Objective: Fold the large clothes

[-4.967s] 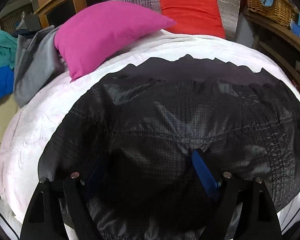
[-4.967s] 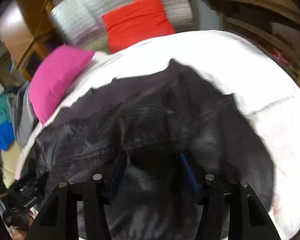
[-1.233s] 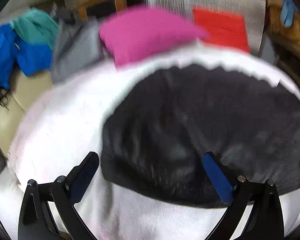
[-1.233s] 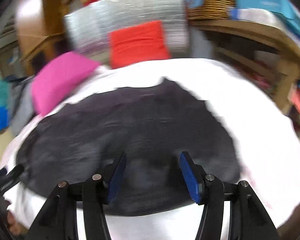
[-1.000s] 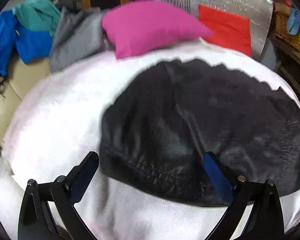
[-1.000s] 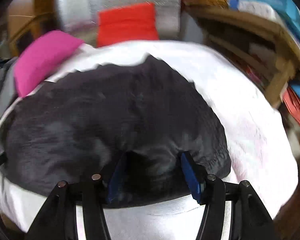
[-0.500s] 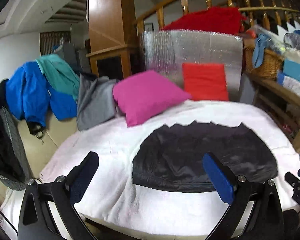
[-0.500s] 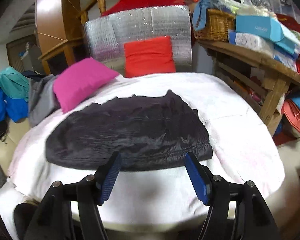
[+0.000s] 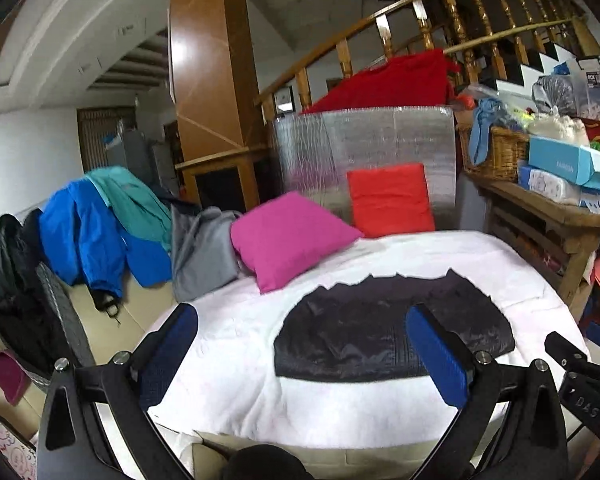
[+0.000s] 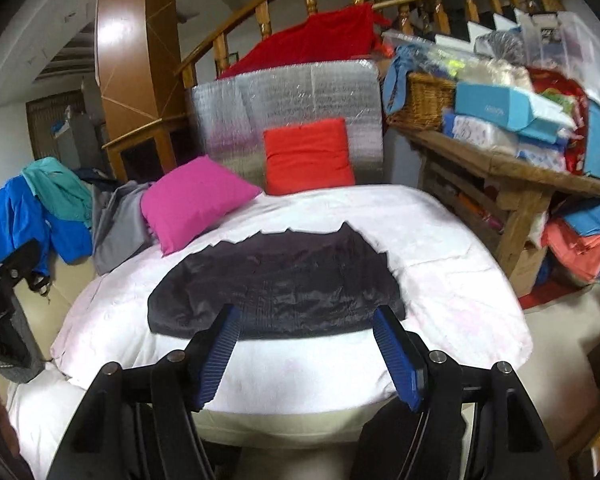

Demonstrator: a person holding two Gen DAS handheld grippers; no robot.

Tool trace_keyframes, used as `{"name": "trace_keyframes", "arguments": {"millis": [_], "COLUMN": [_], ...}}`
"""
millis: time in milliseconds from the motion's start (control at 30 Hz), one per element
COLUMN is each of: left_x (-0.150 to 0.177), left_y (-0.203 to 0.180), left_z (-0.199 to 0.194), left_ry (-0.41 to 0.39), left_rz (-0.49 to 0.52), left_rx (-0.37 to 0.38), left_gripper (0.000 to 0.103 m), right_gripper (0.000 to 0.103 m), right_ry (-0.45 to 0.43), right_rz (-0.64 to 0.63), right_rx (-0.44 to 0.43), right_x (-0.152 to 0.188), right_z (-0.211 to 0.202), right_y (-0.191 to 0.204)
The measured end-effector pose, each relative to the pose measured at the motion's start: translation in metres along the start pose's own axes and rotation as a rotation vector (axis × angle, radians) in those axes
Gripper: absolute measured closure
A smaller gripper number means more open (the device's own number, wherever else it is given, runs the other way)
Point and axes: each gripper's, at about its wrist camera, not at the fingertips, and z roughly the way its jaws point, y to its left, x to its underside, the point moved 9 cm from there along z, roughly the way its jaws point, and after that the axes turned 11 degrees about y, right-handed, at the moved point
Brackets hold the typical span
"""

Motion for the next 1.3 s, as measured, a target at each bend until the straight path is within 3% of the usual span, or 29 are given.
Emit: {"name": "trace_keyframes", "arguments": {"millis": [500, 1300], "left_x": [-0.006, -0.004], "left_y": [0.003, 0.02], "left_z": [-0.036, -0.04], "left_ry": [-0.05, -0.051], "left_rz": [0.017, -0.002], "left_rx": [-0.022, -0.035], "left_gripper": [0.0, 0.0], "right_gripper": [0.028, 0.028], "right_ry": [-0.03, -0.032], "right_rz": [0.025, 0.012], "right_rx": [-0.012, -0.023], "right_x": [-0.003, -0.003], "right_z": [-0.029, -0.034], "right_y": [0.009, 0.026]}}
